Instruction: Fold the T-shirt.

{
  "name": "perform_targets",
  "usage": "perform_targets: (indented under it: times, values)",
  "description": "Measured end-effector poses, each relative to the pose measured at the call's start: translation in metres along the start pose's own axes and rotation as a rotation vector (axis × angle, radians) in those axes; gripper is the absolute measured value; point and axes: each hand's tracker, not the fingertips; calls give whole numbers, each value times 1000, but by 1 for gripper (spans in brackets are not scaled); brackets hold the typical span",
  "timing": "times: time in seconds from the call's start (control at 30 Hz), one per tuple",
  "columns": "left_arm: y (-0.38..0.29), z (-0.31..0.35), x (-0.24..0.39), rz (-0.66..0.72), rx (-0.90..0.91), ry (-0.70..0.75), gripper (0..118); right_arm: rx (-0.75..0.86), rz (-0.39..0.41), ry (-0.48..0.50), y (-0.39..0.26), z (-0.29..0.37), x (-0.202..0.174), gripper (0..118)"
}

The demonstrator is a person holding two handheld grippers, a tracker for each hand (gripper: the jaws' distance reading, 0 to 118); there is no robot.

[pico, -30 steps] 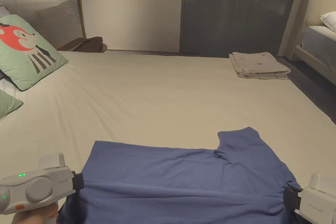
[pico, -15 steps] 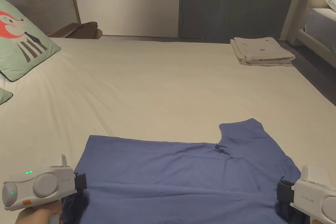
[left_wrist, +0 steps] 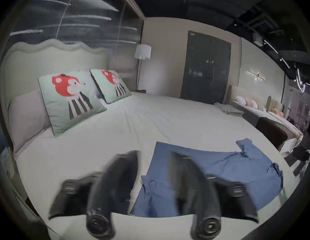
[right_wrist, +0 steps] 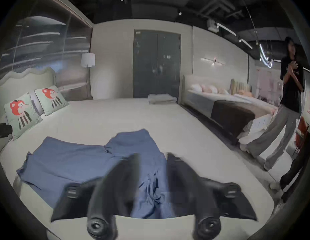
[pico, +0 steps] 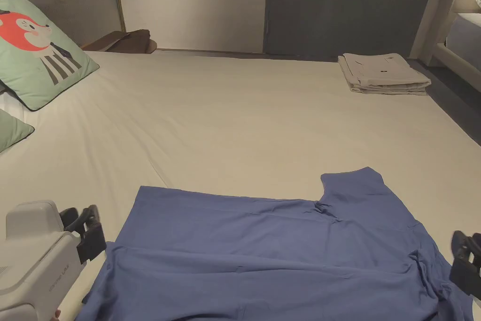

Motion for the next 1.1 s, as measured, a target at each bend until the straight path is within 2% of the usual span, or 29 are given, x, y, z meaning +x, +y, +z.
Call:
perform_targets:
  times: [0.03, 0.13, 0.3, 0.5, 0.53, 0.57, 0.6, 0.63, 0.67, 0.7, 0.87, 0.9, 0.97, 1.03, 1.07, 1.1]
  values:
    - [-1, 7, 2, -8, 3, 5, 13, 23, 4, -7, 5, 10, -6, 8]
    - [-6, 26, 0, -22, 8, -22, 0, 51, -2, 17, 7, 30, -10, 0]
    - [-15, 43, -3, -35, -16, -37, 0, 55, 9, 34, 4, 43, -10, 0]
    - [-31, 31, -20, -40, -174, -74, 1, 24, -2, 34, -2, 55, -13, 0]
    - [-36, 25, -24, -47, -216, -73, 9, 12, -5, 37, -5, 54, -10, 0]
    - [-40, 19, -26, -60, -276, -66, 25, 3, -7, 35, -8, 53, -9, 0]
    - [-45, 13, -29, -56, -335, -64, 48, -10, -7, 33, -11, 52, -9, 0]
    - [-52, 6, -34, -33, -378, -76, 76, -22, -9, 31, -15, 52, -8, 0]
    - [-58, 0, -37, -25, -423, -83, 91, -36, -14, 33, -18, 52, -7, 0]
    - [-63, -5, -39, -14, -452, -82, 99, -46, -17, 37, -22, 51, -4, 0]
    - [-87, -29, -46, 19, -541, -46, 95, -120, -27, 34, -44, 44, 3, 0]
    - [-90, -33, -46, 22, -551, -41, 87, -129, -30, 33, -47, 43, 4, 0]
    - [-93, -36, -44, 23, -559, -39, 58, -150, -24, 24, -56, 39, 9, 0]
    - [-93, -37, -41, 33, -558, -35, 54, -180, -38, 19, -62, 35, 13, 0]
    - [-93, -37, -40, 35, -557, -33, 45, -195, -46, 12, -65, 32, 14, 0]
    - [-92, -38, -38, 33, -557, -33, 37, -208, -51, 6, -68, 31, 16, 5]
